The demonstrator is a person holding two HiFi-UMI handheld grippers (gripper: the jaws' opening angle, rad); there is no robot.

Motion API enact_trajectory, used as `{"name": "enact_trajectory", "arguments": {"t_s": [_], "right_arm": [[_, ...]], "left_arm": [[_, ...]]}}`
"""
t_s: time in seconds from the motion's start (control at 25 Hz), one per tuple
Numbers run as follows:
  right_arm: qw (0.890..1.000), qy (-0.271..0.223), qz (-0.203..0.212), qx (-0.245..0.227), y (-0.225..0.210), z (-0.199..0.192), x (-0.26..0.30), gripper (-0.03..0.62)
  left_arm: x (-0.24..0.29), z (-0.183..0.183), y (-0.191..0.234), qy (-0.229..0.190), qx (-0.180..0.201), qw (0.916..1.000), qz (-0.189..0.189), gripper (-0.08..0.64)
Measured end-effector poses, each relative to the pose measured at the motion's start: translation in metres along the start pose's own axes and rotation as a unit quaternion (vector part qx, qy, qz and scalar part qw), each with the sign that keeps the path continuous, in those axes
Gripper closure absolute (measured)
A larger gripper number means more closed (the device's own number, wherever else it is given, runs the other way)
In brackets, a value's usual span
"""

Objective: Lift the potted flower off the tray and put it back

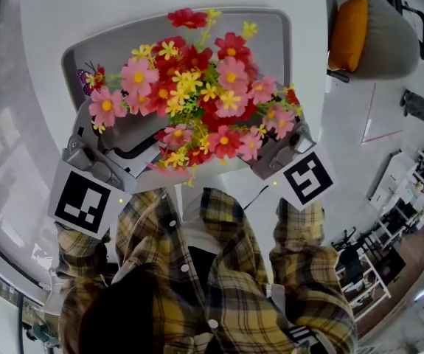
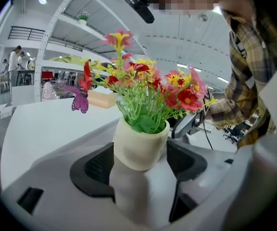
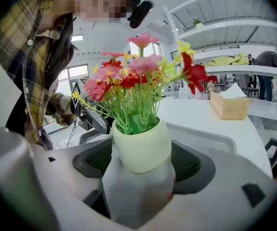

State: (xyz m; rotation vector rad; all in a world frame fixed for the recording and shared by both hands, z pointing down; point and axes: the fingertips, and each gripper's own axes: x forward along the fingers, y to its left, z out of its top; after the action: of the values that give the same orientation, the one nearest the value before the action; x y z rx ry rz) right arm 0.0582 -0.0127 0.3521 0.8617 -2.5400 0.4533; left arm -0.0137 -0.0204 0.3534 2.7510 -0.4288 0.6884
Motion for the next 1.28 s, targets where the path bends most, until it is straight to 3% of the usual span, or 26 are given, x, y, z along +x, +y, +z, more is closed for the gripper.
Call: {"name": "enact_trajectory", "arguments": {"t_s": [0.2, 0.32, 0.52, 0.64, 0.84, 1.08, 1.28], "right_arm": [[1.0, 0.003, -0.01, 0.019, 0.0, 0.004, -0.013, 0.215], [0.999, -0.003, -0.006, 0.041, 0.003, 0.012, -0.023, 0.216], [0.999, -0.009, -0.002, 0.041, 0.019, 0.033, -0.042, 0.23], [0.999, -0.023, -0.019, 0.033, 0.022, 0.047, -0.054, 0.363], [0.996, -0.079, -0.037, 0.012, 0.038, 0.099, -0.078, 0.47], [0.989, -0.113, -0.093, 0.001, 0.047, 0.147, -0.114, 0.563], [0.985, -0.147, -0.091, -0.018, 0.059, 0.183, -0.125, 0.591]], "left_arm": [[-0.012, 0.004, -0.003, -0.004, -0.03, 0.9995, 0.011, 0.216], [-0.02, 0.012, -0.008, -0.007, -0.029, 0.9995, 0.012, 0.218], [-0.041, 0.036, -0.02, -0.02, -0.036, 0.9988, 0.025, 0.287], [-0.054, 0.055, -0.024, -0.042, -0.045, 0.9974, 0.036, 0.318], [-0.077, 0.099, -0.035, -0.077, -0.049, 0.9944, 0.053, 0.372], [-0.103, 0.15, -0.068, -0.12, -0.028, 0.9906, 0.059, 0.416], [-0.121, 0.184, -0.086, -0.183, -0.034, 0.9797, 0.074, 0.478]]}}
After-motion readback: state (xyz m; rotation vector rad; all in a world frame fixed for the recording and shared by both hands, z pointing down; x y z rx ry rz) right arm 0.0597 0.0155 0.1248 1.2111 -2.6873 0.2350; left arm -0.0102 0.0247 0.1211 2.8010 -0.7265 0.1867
